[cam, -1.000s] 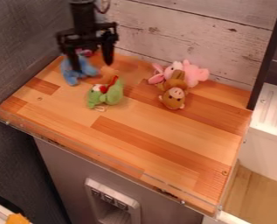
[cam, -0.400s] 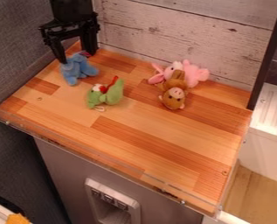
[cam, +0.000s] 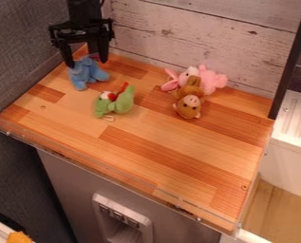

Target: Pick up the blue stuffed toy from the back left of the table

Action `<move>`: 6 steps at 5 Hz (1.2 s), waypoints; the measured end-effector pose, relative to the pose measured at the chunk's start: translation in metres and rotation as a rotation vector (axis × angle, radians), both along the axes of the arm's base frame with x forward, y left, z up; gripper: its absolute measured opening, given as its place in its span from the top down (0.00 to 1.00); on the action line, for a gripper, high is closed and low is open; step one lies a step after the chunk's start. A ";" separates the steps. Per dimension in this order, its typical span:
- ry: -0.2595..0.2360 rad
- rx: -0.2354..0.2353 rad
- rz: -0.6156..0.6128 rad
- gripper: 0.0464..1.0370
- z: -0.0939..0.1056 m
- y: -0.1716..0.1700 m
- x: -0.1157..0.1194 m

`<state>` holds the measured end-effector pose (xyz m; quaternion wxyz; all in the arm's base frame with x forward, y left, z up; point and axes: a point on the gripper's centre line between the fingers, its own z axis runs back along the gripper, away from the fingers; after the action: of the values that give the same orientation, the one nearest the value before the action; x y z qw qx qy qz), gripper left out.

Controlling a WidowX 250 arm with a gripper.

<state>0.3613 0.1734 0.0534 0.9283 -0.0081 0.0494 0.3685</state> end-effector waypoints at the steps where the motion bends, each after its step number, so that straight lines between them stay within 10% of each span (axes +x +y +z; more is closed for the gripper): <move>1: -0.005 0.000 -0.045 0.04 -0.006 -0.001 0.006; 6: 0.000 0.019 0.277 0.11 -0.045 0.000 0.010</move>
<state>0.3710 0.1729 0.0085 0.8685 -0.0061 0.0442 0.4937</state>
